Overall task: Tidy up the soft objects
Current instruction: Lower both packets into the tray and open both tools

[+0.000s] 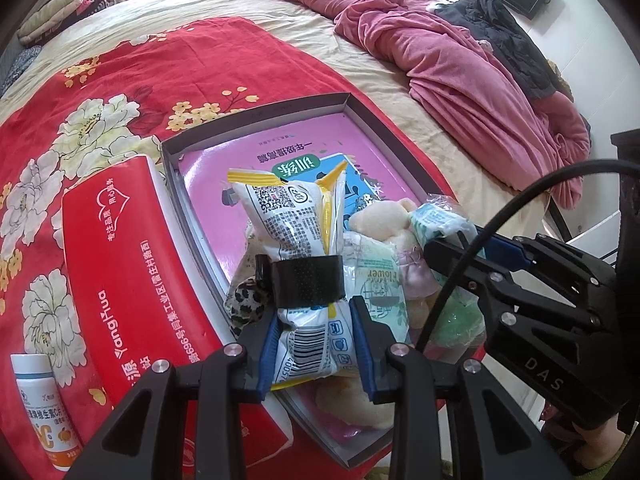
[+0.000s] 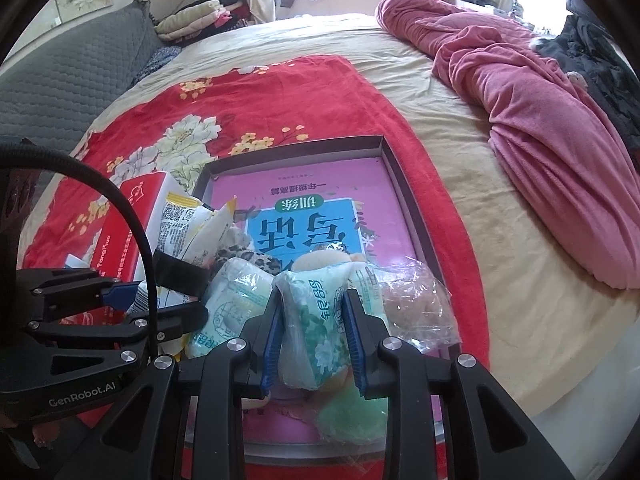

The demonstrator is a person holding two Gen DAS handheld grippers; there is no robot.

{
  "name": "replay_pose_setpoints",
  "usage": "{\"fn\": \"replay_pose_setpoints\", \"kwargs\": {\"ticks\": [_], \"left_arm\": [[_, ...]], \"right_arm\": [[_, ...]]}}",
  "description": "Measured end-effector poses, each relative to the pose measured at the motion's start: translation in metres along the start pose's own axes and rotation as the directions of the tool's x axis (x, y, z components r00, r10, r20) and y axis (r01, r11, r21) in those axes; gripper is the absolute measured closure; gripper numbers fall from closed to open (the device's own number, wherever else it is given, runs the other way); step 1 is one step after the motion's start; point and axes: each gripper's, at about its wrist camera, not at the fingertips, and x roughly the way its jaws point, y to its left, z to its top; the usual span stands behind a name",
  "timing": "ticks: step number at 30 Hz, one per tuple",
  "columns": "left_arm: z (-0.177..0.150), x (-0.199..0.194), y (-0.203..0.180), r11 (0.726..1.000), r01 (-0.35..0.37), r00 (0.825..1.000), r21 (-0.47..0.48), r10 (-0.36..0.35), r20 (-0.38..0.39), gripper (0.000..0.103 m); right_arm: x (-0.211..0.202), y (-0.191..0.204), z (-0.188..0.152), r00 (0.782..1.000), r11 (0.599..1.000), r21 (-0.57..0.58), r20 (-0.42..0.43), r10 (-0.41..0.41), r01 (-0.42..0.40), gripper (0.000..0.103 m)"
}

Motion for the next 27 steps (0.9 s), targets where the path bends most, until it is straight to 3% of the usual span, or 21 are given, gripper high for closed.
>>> {"fn": "replay_pose_setpoints", "kwargs": {"ticks": [4,8,19,23,27], "left_arm": [[0.001,0.001,0.001,1.0,0.001,1.0,-0.004,-0.001,0.0,0.069],[0.001,0.001,0.003,1.0,0.004,1.0,-0.007,-0.004,0.001,0.069],[0.003,0.003,0.005,1.0,0.012,1.0,-0.018,-0.011,0.004,0.069],[0.005,0.002,0.005,1.0,0.014,1.0,-0.018,-0.014,0.007,0.069],[0.007,0.002,0.005,1.0,0.013,1.0,-0.017,-0.013,0.009,0.069]], "right_arm": [[0.002,0.0,0.001,1.0,1.0,-0.001,-0.004,0.004,-0.004,0.07],[0.008,0.0,0.002,1.0,1.0,0.0,-0.02,0.005,-0.005,0.061],[0.01,-0.002,0.002,1.0,1.0,0.015,-0.018,0.014,-0.013,0.056],[0.009,-0.002,0.003,0.999,0.999,0.021,-0.017,0.029,-0.029,0.047],[0.007,-0.001,0.002,0.999,0.999,0.019,-0.018,0.034,-0.034,0.044]]}}
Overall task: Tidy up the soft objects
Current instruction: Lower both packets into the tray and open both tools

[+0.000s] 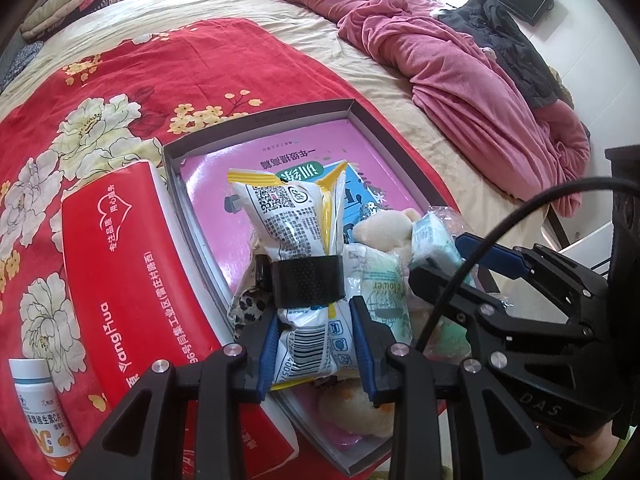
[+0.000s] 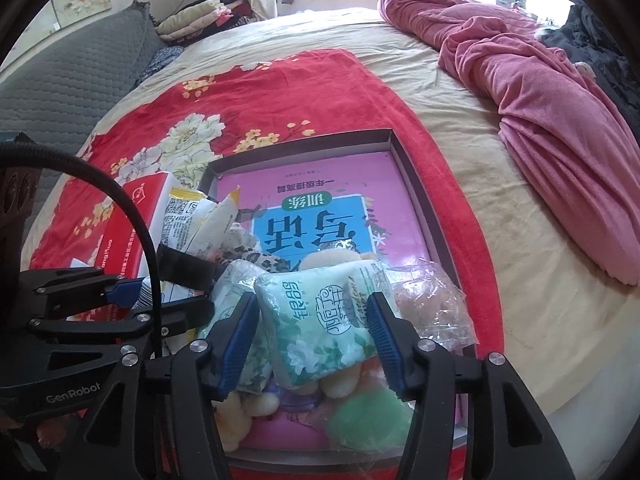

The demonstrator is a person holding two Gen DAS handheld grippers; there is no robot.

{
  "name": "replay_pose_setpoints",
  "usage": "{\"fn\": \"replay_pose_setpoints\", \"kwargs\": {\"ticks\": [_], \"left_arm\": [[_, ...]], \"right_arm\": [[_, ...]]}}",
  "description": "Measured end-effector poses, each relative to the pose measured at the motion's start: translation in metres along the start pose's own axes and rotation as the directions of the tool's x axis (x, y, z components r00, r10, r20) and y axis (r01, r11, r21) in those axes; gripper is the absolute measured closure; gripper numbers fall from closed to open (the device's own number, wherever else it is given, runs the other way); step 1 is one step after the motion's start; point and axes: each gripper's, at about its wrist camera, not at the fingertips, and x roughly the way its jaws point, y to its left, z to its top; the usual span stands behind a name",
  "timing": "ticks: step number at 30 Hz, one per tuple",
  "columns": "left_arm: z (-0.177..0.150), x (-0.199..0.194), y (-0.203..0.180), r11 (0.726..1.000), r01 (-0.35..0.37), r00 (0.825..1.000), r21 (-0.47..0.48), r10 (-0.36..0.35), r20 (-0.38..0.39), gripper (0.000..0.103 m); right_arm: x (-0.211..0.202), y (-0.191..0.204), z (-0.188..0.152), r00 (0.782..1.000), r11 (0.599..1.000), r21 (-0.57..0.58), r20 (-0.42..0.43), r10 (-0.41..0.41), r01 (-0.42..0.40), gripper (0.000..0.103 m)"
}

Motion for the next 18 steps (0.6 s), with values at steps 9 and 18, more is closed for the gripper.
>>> {"fn": "replay_pose_setpoints", "kwargs": {"ticks": [9,18], "left_arm": [[0.002,-0.005,0.0,0.999,0.042,0.999,-0.007,-0.042,0.0,0.068],[0.003,-0.032,-0.009,0.998,0.049,0.995,0.03,-0.052,0.086,0.049]], "right_arm": [[-0.028,-0.007,-0.003,0.998,0.999,0.014,0.044,-0.046,0.046,0.031],[-0.069,-0.026,-0.011,0.991,0.992,0.104,0.109,-0.081,0.07,0.03]]}}
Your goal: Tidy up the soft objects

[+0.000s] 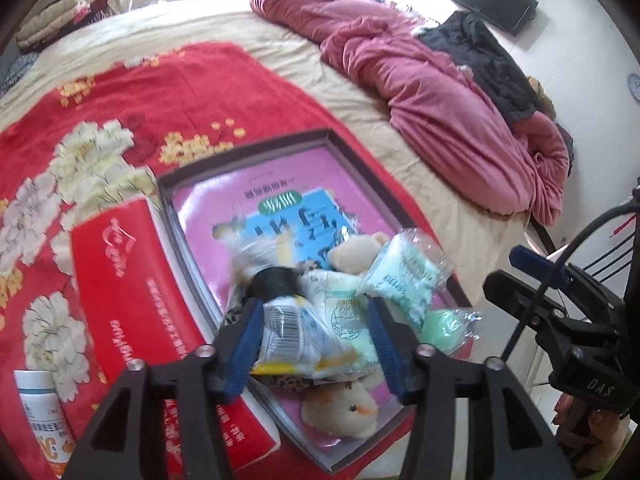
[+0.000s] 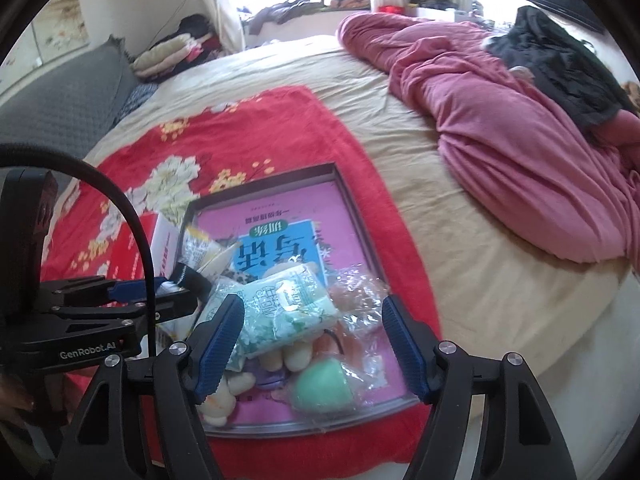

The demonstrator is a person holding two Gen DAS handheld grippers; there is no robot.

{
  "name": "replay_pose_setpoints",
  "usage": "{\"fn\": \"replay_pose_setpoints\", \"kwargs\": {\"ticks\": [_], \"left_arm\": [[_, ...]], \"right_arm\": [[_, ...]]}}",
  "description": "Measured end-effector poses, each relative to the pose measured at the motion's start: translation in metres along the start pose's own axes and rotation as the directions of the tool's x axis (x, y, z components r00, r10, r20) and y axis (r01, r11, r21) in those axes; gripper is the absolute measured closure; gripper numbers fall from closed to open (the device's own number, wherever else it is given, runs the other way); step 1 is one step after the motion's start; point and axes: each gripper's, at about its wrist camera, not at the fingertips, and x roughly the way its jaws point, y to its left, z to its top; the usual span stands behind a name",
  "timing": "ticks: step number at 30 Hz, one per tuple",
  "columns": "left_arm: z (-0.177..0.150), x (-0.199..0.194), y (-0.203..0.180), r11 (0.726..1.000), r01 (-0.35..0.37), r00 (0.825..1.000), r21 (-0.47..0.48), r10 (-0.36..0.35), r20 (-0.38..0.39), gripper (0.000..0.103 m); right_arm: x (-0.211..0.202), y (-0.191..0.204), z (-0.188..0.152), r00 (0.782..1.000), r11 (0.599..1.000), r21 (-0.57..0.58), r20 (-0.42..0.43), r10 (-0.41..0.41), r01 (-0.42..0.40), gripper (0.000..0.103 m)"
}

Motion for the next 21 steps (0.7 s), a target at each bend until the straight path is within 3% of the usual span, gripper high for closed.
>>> {"fn": "replay_pose_setpoints", "kwargs": {"ticks": [12,21], "left_arm": [[-0.035,-0.066,-0.009,0.998,-0.065,0.995,0.024,0.063,0.075,0.047],[-0.074,-0.114,-0.002,0.992,-0.13,0.984,0.002,0.129,0.126,0.045]], "right_arm": [[-0.064,0.018,-0.028,0.998,0.999,0.053,0.056,-0.002,-0.001,0.028],[-0.082,0.053,-0.053,0.998,0.999,0.047,0.067,-0.013,0.01,0.027]]}}
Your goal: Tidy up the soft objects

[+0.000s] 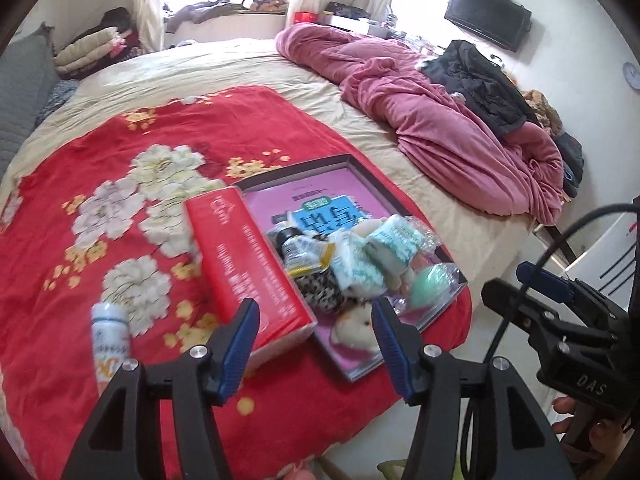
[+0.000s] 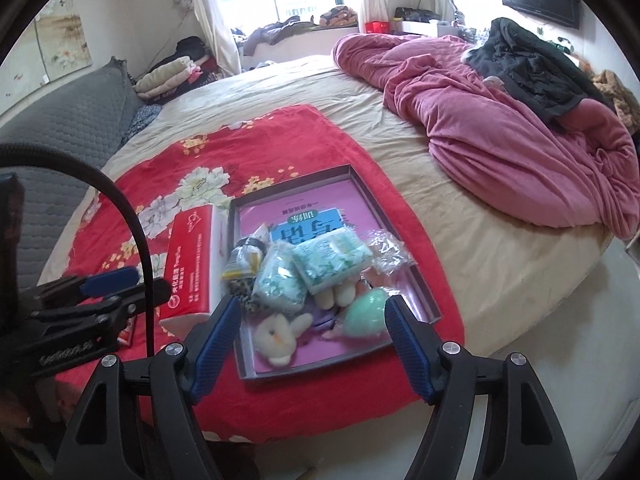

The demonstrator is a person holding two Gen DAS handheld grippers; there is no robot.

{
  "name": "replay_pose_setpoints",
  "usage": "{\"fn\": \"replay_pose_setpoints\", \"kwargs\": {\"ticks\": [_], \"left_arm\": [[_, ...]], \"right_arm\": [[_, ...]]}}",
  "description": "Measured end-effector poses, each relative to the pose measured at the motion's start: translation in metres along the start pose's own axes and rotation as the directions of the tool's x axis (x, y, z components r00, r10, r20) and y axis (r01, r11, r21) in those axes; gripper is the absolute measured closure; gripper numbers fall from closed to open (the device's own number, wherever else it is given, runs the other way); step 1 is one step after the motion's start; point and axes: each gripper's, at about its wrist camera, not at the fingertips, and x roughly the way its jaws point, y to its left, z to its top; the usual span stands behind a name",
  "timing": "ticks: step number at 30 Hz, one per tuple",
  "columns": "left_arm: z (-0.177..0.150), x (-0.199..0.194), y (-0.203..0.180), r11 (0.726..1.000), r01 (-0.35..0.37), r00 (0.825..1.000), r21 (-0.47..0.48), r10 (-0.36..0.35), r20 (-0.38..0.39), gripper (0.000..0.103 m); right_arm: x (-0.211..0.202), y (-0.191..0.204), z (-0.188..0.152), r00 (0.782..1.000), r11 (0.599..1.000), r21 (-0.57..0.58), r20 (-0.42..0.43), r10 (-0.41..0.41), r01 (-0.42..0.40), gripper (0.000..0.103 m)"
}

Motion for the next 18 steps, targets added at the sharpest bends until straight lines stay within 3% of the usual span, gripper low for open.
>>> {"fn": "replay_pose_setpoints", "kwargs": {"ticks": [10,18], "left_arm": [[-0.026,-0.032,0.03,0.995,-0.078,0.997,-0.057,0.078,0.008,0.045],[-0.04,-0.048,0.045,0.993,-0.085,0.996,-0.081,0.087,0.013,0.045]], "right_arm": [[-0.008,0.037,-0.013,0.999,0.999,0.009,-0.002,-0.034,0.034,0.027],[-0.027,0.06,-0.047,0.999,0.999,0.024,-0.018,-0.046,0.047,0.027]]}}
